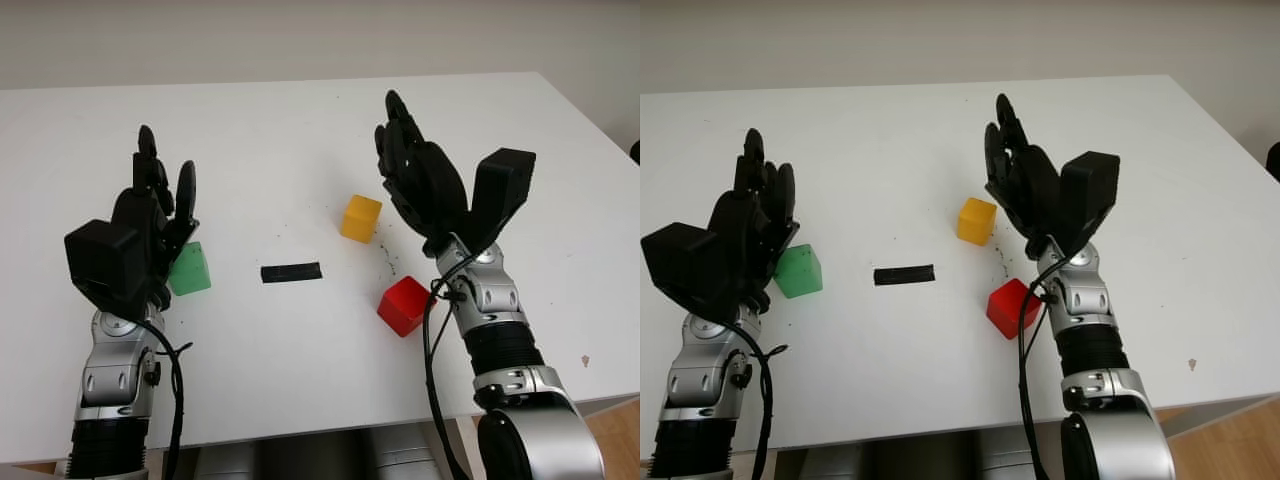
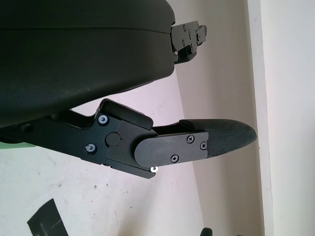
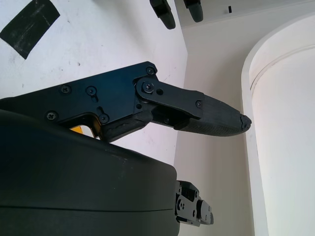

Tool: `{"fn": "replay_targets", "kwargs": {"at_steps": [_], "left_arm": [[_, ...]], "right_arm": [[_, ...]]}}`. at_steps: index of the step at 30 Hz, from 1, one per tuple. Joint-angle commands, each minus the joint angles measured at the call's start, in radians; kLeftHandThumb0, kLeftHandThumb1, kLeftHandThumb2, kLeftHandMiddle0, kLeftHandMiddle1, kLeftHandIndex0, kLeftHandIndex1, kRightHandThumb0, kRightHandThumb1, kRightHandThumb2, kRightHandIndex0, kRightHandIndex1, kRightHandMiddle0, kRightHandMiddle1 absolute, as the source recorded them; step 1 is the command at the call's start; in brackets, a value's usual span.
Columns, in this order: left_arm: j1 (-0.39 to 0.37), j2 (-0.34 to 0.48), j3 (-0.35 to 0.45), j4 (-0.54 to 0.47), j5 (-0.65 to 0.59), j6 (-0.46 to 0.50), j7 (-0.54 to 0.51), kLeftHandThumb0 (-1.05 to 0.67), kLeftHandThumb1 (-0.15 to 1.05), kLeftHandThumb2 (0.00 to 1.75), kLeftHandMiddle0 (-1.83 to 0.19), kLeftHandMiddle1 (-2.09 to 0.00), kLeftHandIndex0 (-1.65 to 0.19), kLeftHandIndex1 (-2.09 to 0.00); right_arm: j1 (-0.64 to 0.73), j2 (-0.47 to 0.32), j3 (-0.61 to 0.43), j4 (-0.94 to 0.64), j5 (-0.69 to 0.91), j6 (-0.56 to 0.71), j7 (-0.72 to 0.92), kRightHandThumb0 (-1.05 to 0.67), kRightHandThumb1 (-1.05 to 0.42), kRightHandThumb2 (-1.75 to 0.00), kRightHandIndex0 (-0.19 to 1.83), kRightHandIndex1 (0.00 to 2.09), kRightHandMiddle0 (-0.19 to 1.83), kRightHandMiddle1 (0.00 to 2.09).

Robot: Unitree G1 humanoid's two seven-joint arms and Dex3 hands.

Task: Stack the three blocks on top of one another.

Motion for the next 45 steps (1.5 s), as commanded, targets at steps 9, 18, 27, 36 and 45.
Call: {"fn": "replay_targets", "kwargs": {"at_steps": [9, 18, 27, 36, 45], "left_arm": [[-0.001, -0.007, -0.008, -0.024, -0.002, 0.011, 0.005, -0.78, 1.05, 0.53, 0.19, 0.00, 0.17, -0.05], [-0.001, -0.011, -0.005, -0.014, -0.003, -0.002, 0.013, -0.79, 1.05, 0.53, 0.19, 0.00, 0.17, -0.05], [0.000, -0.002, 0.000, -0.021, -0.002, 0.002, 0.012, -0.80, 1.05, 0.53, 0.19, 0.00, 0.18, -0.05], [-0.007, 0.003, -0.007, -0.019, 0.001, -0.015, 0.002, -0.80, 1.05, 0.53, 0.19, 0.00, 0.17, -0.05], [-0.004, 0.001, -0.008, -0.029, 0.006, -0.008, 0.003, -0.80, 1.05, 0.51, 0.19, 0.00, 0.16, -0.06]], "right_arm": [[-0.015, -0.031, 0.008, -0.011, -0.012, 0.010, 0.027, -0.78, -1.05, -0.67, -0.19, 0.00, -0.19, 0.00], [0.005, -0.213, 0.036, -0.079, -0.098, -0.181, 0.196, -0.60, -0.98, -0.09, 0.08, 0.13, 0.11, 0.13], [0.096, -0.573, 0.092, -0.324, -0.305, -0.335, 0.383, -0.51, -0.82, -0.04, 0.36, 0.12, 0.41, 0.13], [0.173, -0.750, 0.121, -0.410, -0.346, -0.524, 0.518, -0.49, -0.81, -0.05, 0.32, 0.06, 0.38, 0.06], [0.250, -0.808, 0.140, -0.495, -0.448, -0.629, 0.489, -0.59, -0.78, -0.05, 0.34, 0.07, 0.40, 0.07]]}}
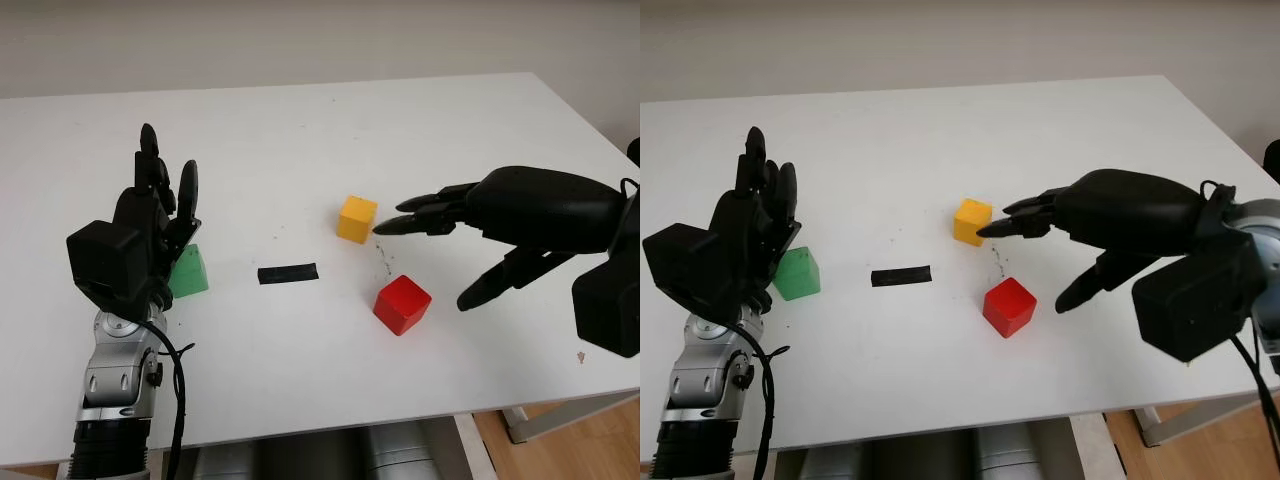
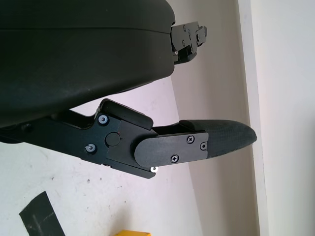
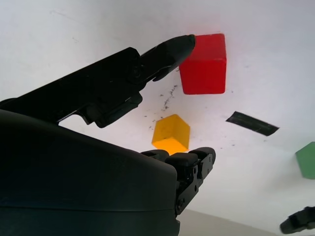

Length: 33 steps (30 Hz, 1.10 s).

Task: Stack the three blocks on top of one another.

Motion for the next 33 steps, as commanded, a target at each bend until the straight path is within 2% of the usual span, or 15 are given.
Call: {"fn": "replay_targets", "kwargs": {"at_steps": [1, 4, 9, 16, 20, 33], "left_arm": [[-0.007, 0.007, -0.001, -0.016, 0.004, -0.004, -0.003, -0.80, 1.05, 0.52, 0.19, 0.00, 0.16, -0.06], [-0.007, 0.005, -0.002, -0.018, 0.001, 0.000, -0.006, -0.79, 1.05, 0.53, 0.19, 0.00, 0.17, -0.05], [-0.003, 0.005, -0.002, -0.030, 0.003, 0.014, -0.003, -0.79, 1.05, 0.52, 0.19, 0.00, 0.16, -0.06], [-0.001, 0.005, 0.002, -0.038, 0.000, 0.022, -0.003, -0.79, 1.05, 0.51, 0.19, 0.00, 0.16, -0.05], [-0.001, 0.005, 0.000, -0.038, 0.005, 0.020, -0.002, -0.79, 1.05, 0.51, 0.19, 0.00, 0.16, -0.05], [-0.005, 0.005, 0.001, -0.038, 0.005, 0.022, -0.004, -0.80, 1.05, 0.51, 0.19, 0.00, 0.16, -0.05]], "right_arm": [[0.021, -0.008, 0.008, -0.018, -0.032, -0.024, -0.027, -0.59, -0.78, -0.05, 0.34, 0.06, 0.40, 0.06], [0.033, 0.011, 0.022, -0.006, -0.097, -0.061, -0.090, -0.59, -0.78, -0.05, 0.32, 0.05, 0.39, 0.06], [0.021, 0.061, 0.061, 0.109, -0.216, -0.181, -0.258, -0.66, -0.77, -0.05, 0.28, 0.04, 0.41, 0.06], [0.007, 0.102, 0.097, 0.203, -0.305, -0.241, -0.418, -0.67, -0.76, -0.05, 0.27, 0.04, 0.47, 0.09], [0.001, 0.112, 0.117, 0.231, -0.326, -0.244, -0.459, -0.65, -0.76, -0.05, 0.26, 0.04, 0.50, 0.10], [0.003, 0.095, 0.150, 0.233, -0.352, -0.180, -0.446, -0.58, -0.77, -0.06, 0.22, 0.03, 0.58, 0.16]]}}
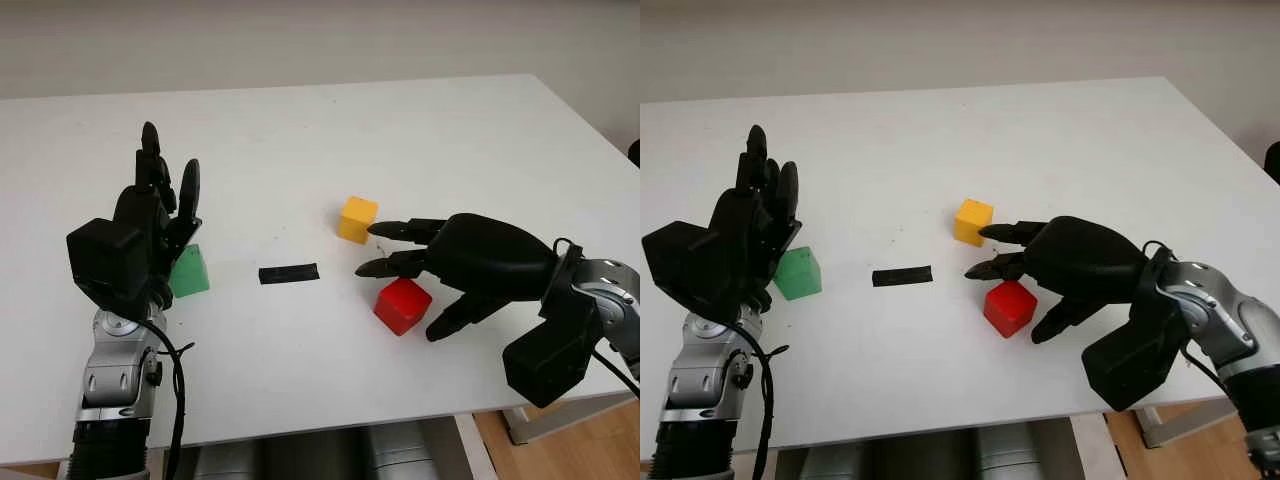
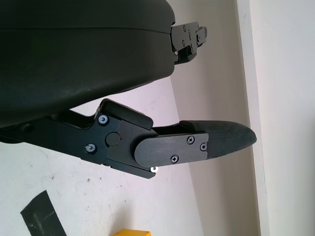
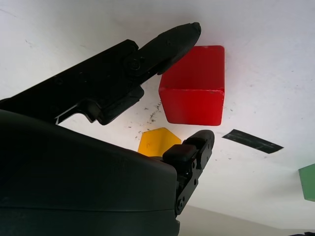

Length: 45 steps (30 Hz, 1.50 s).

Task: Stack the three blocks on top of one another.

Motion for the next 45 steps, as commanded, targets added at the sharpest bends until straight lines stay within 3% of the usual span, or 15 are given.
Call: {"fn": "replay_targets", "kwargs": {"at_steps": [1, 10, 15, 18, 22, 32, 45], "left_arm": [[-0.007, 0.004, 0.002, -0.021, -0.002, 0.000, 0.000, -0.80, 1.05, 0.51, 0.19, 0.00, 0.16, -0.05], [-0.005, 0.005, 0.002, -0.016, -0.001, -0.006, -0.002, -0.79, 1.05, 0.51, 0.19, 0.00, 0.16, -0.06], [0.000, 0.004, 0.001, -0.022, -0.001, -0.004, -0.002, -0.78, 1.05, 0.51, 0.19, 0.00, 0.16, -0.05], [0.003, 0.003, 0.001, -0.028, 0.001, 0.000, 0.001, -0.79, 1.05, 0.51, 0.19, 0.00, 0.16, -0.05], [0.000, 0.002, 0.003, -0.020, -0.004, -0.005, -0.002, -0.78, 1.05, 0.50, 0.19, 0.00, 0.16, -0.05], [0.003, 0.004, -0.003, -0.026, 0.001, 0.003, -0.004, -0.78, 1.05, 0.51, 0.19, 0.00, 0.16, -0.05], [0.007, 0.001, 0.002, -0.027, -0.009, 0.004, -0.007, -0.75, 1.05, 0.51, 0.19, 0.00, 0.16, -0.05]], "right_arm": [[-0.011, -0.014, 0.007, 0.002, -0.005, 0.008, 0.002, -0.58, -0.77, -0.06, 0.21, 0.03, 0.58, 0.16], [-0.020, -0.017, 0.012, 0.022, -0.036, 0.014, -0.014, -0.54, -0.78, -0.06, 0.21, 0.04, 0.62, 0.23], [-0.029, -0.005, 0.016, 0.061, -0.037, -0.006, -0.050, -0.47, -0.81, -0.06, 0.25, 0.06, 0.38, 0.88], [-0.033, 0.013, 0.017, 0.109, -0.010, -0.042, -0.088, -0.38, -0.84, -0.06, 0.31, 0.08, 0.39, 1.12], [-0.037, 0.040, 0.023, 0.184, 0.065, -0.074, -0.095, -0.32, -0.88, -0.06, 0.34, 0.08, 0.40, 1.27], [-0.023, 0.087, 0.025, 0.234, 0.242, -0.018, 0.014, -0.36, -0.93, -0.06, 0.33, 0.07, 0.33, 1.38], [-0.006, 0.162, -0.007, 0.200, 0.484, 0.194, 0.193, -0.38, -0.96, -0.06, 0.29, 0.04, 0.25, 1.43]]}}
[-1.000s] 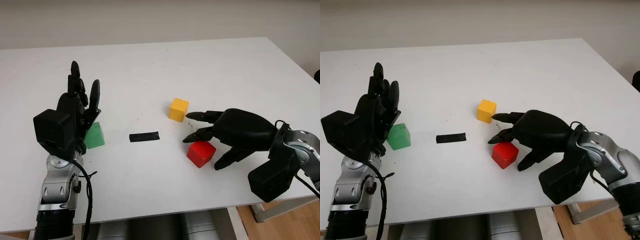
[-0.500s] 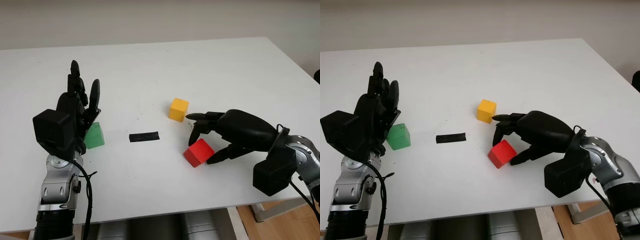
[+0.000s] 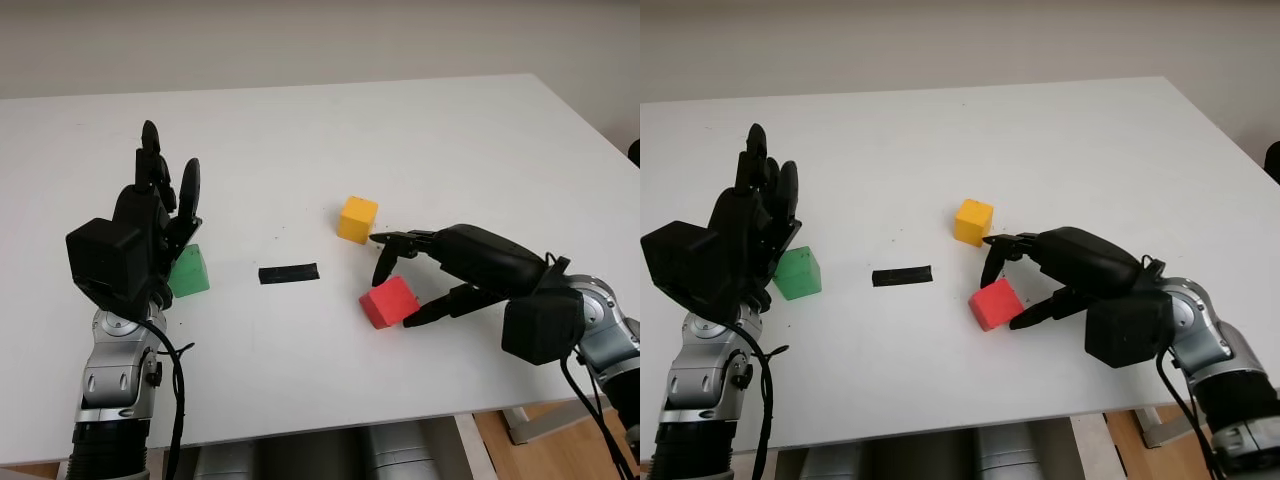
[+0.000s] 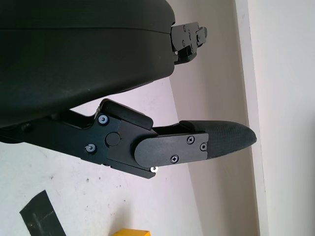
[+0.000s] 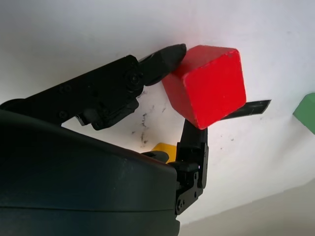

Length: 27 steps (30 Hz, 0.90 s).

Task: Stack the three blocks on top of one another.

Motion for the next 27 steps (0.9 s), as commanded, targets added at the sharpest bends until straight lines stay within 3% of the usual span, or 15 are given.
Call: {"fn": "replay_targets", "kwargs": {"at_steps": [1, 9, 23, 27], "left_arm": [[0.005, 0.001, 0.002, -0.017, -0.007, 0.002, -0.005, -0.76, 1.05, 0.51, 0.19, 0.00, 0.16, -0.05], [0.012, 0.000, 0.000, -0.026, -0.006, 0.013, -0.001, -0.77, 1.05, 0.50, 0.19, 0.00, 0.16, -0.05], [0.013, -0.004, -0.002, -0.032, -0.006, 0.021, 0.005, -0.77, 1.05, 0.50, 0.19, 0.00, 0.16, -0.05], [0.005, -0.005, -0.004, -0.023, -0.006, 0.018, 0.004, -0.78, 1.05, 0.50, 0.19, 0.00, 0.16, -0.05]], "right_arm": [[-0.001, 0.019, -0.028, -0.040, 0.057, 0.048, 0.031, -0.38, -0.97, -0.06, 0.28, 0.04, 0.24, 1.44], [-0.010, 0.060, -0.069, -0.189, 0.185, 0.217, 0.123, -0.46, -1.00, -0.06, 0.25, 0.03, 0.24, 1.51], [-0.035, 0.137, -0.112, -0.346, 0.264, 0.244, 0.147, -0.47, -1.01, -0.06, 0.21, 0.03, 0.25, 1.58], [-0.073, 0.193, -0.102, -0.338, 0.264, 0.277, 0.122, -0.48, -1.02, -0.06, 0.21, 0.04, 0.26, 1.59]]}}
